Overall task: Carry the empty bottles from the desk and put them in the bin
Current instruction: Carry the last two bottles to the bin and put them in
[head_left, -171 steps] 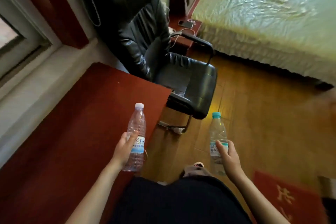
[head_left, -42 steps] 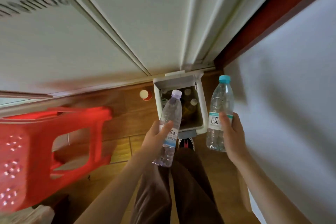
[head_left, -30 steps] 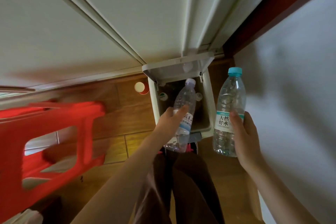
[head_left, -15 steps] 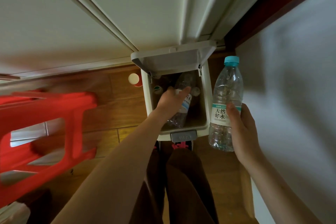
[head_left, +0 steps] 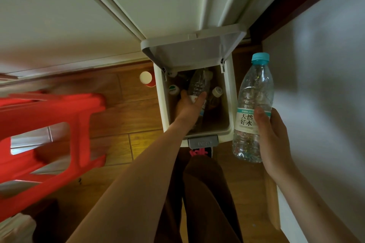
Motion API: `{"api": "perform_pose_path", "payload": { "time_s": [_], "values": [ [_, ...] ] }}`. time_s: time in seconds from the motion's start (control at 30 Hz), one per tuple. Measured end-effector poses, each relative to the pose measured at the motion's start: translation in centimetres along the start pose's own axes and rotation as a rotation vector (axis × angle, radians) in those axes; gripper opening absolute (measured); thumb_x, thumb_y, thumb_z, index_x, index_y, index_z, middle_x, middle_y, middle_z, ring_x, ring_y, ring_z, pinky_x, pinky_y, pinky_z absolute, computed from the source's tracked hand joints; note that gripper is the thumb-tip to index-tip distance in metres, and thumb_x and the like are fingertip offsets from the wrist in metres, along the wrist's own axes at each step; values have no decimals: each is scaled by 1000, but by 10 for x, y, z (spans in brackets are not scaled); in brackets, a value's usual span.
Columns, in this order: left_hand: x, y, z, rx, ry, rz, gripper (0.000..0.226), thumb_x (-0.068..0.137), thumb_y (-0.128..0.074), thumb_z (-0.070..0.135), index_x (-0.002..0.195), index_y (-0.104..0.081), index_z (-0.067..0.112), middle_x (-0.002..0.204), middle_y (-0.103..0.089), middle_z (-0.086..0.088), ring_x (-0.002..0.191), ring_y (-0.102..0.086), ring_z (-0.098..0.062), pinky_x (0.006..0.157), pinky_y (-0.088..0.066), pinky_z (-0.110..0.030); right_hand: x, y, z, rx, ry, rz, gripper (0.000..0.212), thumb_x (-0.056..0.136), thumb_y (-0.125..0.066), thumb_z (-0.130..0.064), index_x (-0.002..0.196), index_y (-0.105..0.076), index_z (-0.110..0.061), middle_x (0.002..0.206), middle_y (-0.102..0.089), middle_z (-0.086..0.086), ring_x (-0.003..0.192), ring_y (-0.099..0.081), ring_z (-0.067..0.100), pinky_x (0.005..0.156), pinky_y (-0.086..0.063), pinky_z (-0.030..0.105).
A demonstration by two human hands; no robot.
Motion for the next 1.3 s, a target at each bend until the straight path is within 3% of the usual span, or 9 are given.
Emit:
{"api": "perform_pose_path", "payload": {
  "time_s": [0.2, 0.57, 0.67, 0.77, 0.83, 0.93, 1.07, 1.13, 1.3],
  "values": [
    [4, 2, 0, 123, -15, 62, 62, 89, -53, 52, 136, -32, 17, 128, -54, -13, 115, -56, -31, 95, -49, -47, 0, -10, -10, 42, 14, 0, 42, 82, -48, -40, 113, -56, -13, 97, -69, -3, 84, -72, 3, 61, -53, 12],
    [-12, 7, 12, 404, -93, 90, 76, 88, -50, 52, 147, -13, 22, 127, -53, -21, 106, -59, -39, 85, -52, -43, -8, -16, -12, 11, 37, -2, 26, 83, -48, -41, 102, -57, -25, 95, -69, -7, 82, -71, -1, 61, -53, 12],
    [-51, 23, 44, 641, -358, 224, 57, 93, -47, 45, 138, -34, 12, 126, -51, -18, 111, -55, -35, 83, -48, -39, -15, -18, -17, -22, 30, -19, 21, 88, -51, -44, 103, -57, -30, 94, -69, -10, 83, -70, -2, 61, -53, 13],
    [-82, 46, 58, 571, -686, 291, 37, 95, -47, 32, 124, -49, 10, 117, -57, -9, 106, -55, -22, 85, -52, -33, -21, -22, -20, -37, -3, -54, 19, 90, -50, -40, 106, -54, -31, 99, -68, -4, 84, -70, 3, 63, -56, 17],
    [-85, 67, 54, 518, -745, 381, 30, 94, -49, 26, 118, -53, 9, 112, -57, -8, 102, -52, -19, 86, -49, -31, -23, -26, -19, -32, -62, -100, 18, 92, -49, -34, 109, -53, -29, 100, -68, 1, 85, -71, 12, 64, -59, 23],
    [-73, 95, 37, 410, -570, 564, 32, 96, -47, 24, 121, -51, 4, 112, -54, -12, 103, -47, -21, 91, -37, -28, -20, -32, -12, -107, -155, -158, 23, 97, -49, -22, 119, -51, -15, 97, -68, 5, 75, -72, 10, 56, -57, 21],
    [-50, 97, 15, 124, -291, 351, 25, 100, -35, 26, 102, -54, 9, 96, -52, -4, 80, -45, -5, 75, -42, -19, -5, -53, -1, -295, -204, -155, 32, 94, -56, -32, 116, -52, -9, 86, -68, 3, 55, -68, 5, 46, -55, 21],
    [-45, 91, 8, 95, -269, 263, 28, 101, -32, 30, 90, -50, 14, 86, -51, -1, 72, -45, -4, 60, -36, -10, 8, -66, 2, -411, -186, -172, 38, 91, -58, -38, 117, -51, -10, 90, -67, 3, 60, -71, 7, 51, -58, 23],
    [-40, 89, -1, -3, -246, 217, 30, 101, -32, 35, 88, -47, 12, 76, -47, 2, 65, -43, -8, 52, -36, -11, 33, -89, 15, -436, -200, -196, 51, 87, -62, -45, 123, -50, -12, 101, -68, 6, 76, -72, 17, 58, -57, 27]
  ]
}}
Point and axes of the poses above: each hand's wrist, its own x-axis towards the middle knuckle, its own y-axis out of the back of the hand, z = x × y, the point moved 4 cm from there along x, towards the middle knuckle
